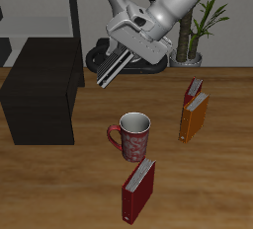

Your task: Place the striped book in the top region of the shelf

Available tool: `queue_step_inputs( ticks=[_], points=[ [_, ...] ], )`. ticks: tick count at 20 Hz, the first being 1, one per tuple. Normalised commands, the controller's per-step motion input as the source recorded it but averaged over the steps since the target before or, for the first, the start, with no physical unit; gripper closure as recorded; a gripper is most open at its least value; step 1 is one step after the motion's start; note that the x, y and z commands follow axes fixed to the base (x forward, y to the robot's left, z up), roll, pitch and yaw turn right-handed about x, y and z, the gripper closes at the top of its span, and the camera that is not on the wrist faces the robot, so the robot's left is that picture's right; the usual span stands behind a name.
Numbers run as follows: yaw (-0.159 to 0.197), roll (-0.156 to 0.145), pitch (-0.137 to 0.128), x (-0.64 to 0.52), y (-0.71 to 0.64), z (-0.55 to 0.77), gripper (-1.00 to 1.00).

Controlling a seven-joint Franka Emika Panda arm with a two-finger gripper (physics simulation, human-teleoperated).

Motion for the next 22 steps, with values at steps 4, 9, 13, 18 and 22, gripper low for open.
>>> queue_step_inputs(
  ticks=[4,9,13,18,22],
  points=[
    [-0.013,-0.143,0.014,0.12,-0.13,-0.03,1.00],
    [-0.004,-0.088,0.030,0.04,0.03,-0.13,1.00],
    [0.019,-0.034,0.038,0.01,0.13,-0.09,1.00],
    [0.005,-0.051,0.013,-0.01,0.04,-0.10,1.00],
    [-0.011,-0.058,0.056,0.11,-0.06,-0.10,1.00]
  ],
)
